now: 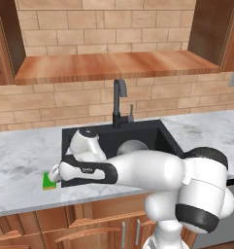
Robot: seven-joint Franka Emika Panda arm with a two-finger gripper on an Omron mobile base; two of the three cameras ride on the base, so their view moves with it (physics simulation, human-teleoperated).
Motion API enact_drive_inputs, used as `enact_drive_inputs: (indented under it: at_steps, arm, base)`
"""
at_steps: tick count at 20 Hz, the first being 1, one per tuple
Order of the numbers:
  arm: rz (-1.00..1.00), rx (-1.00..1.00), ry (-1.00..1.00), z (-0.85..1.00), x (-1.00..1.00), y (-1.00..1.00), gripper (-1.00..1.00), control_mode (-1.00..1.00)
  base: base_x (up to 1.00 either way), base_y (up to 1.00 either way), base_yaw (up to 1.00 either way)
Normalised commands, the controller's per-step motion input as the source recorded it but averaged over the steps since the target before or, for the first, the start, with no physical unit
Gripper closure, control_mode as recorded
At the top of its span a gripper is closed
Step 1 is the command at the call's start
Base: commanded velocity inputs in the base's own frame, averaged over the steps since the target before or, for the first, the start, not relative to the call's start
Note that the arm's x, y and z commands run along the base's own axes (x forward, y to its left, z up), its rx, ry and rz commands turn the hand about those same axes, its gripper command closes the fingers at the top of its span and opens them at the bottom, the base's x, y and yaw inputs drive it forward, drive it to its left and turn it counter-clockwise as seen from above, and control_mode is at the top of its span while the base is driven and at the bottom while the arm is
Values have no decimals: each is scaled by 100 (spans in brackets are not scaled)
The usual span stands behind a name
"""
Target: Pick the pan and sponge and place them into the sink. Then turn on the water.
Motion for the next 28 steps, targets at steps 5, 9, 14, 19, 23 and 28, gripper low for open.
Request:
enact_drive_inputs:
  at_steps: [5, 9, 14, 19, 23, 28]
  arm:
    - [-3, 2, 0, -4, 29, 19, -100, -100]
    - [-12, 6, 0, 0, 26, 32, -100, -100]
    - [-20, 8, 0, 0, 13, 42, -100, -100]
    - [-20, 1, 2, 0, 3, 36, -100, -100]
    - [-15, 0, 4, -1, 4, 10, -100, -100]
    - [-12, 0, 6, -3, 15, 3, -100, -100]
  base:
    - [0, 0, 0]
    - [0, 0, 0]
    - [0, 0, 0]
    - [0, 0, 0]
    - [0, 0, 0]
    - [0, 0, 0]
